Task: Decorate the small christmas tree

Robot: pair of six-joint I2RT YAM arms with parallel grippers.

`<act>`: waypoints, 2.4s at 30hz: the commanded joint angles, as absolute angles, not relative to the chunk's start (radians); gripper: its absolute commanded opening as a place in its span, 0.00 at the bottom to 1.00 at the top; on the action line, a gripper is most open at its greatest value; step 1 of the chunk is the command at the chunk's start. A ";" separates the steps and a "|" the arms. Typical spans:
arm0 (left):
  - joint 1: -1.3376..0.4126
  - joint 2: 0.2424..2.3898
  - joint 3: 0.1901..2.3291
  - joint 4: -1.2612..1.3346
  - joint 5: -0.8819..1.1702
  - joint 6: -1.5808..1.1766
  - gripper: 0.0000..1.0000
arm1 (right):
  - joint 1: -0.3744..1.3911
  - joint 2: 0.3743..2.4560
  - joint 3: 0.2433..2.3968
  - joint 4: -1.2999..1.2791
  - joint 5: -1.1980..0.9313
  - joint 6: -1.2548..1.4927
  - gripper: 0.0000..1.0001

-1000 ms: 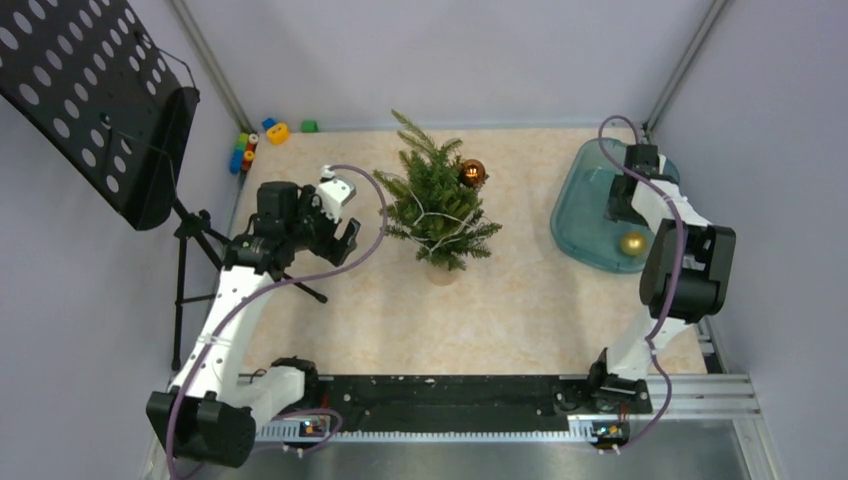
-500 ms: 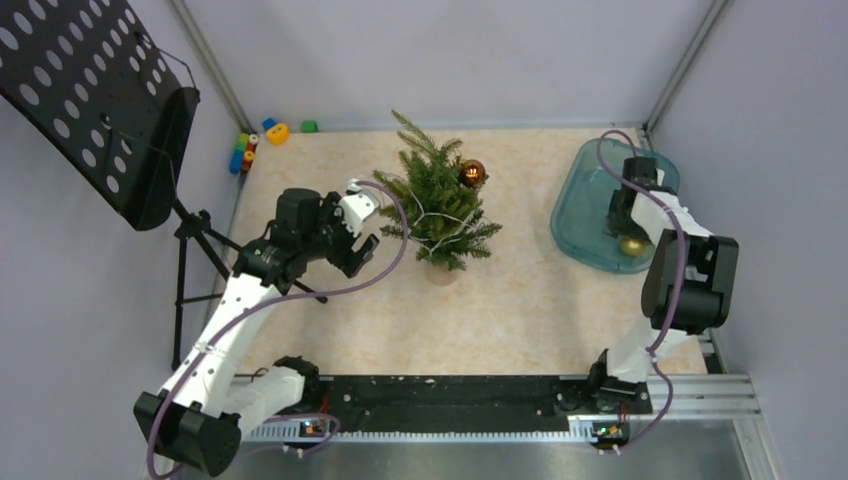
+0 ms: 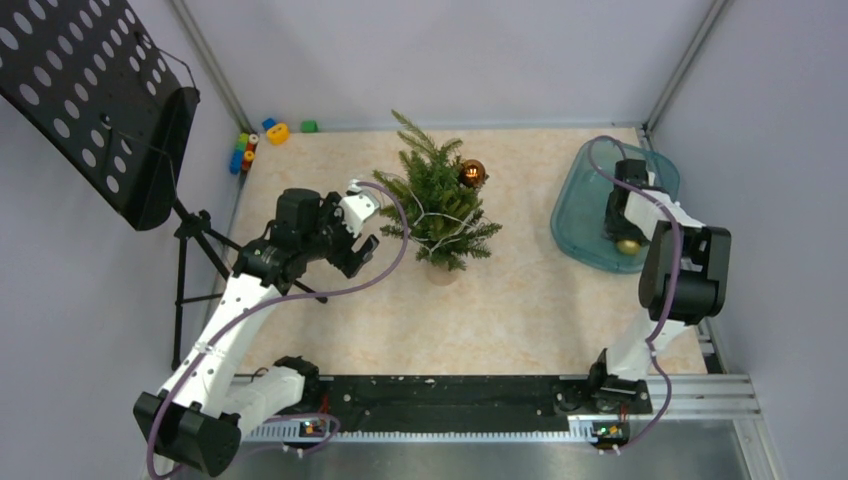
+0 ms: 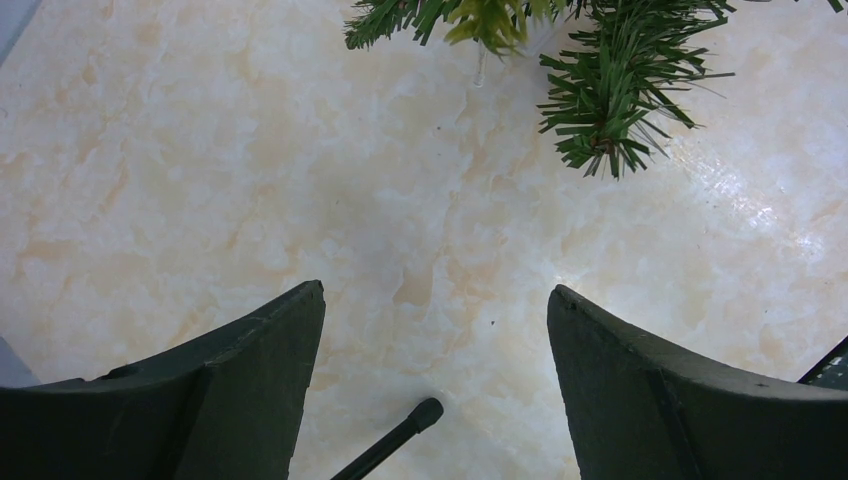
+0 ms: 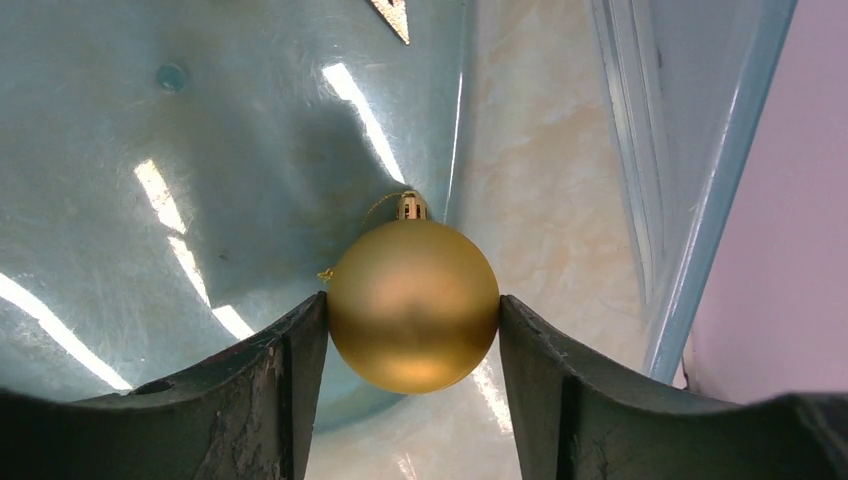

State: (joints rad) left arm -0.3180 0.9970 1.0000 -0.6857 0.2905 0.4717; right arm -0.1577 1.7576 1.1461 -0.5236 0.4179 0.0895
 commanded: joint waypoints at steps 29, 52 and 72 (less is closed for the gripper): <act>-0.270 0.958 1.086 -0.792 0.316 0.517 0.87 | 0.123 1.180 1.403 -0.415 -0.356 0.138 0.05; -0.259 0.906 1.551 -0.970 0.644 0.424 0.80 | 0.175 1.130 1.523 0.096 -1.246 0.727 0.00; -0.259 0.973 1.430 -0.759 0.480 0.262 0.88 | 0.360 1.636 2.235 -0.738 -1.109 0.056 0.00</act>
State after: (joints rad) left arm -0.2630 0.9657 1.4429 -0.8326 0.4561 0.2955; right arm 0.3531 1.6970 2.3234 -0.5793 -1.1179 0.2565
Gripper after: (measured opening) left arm 0.881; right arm 0.552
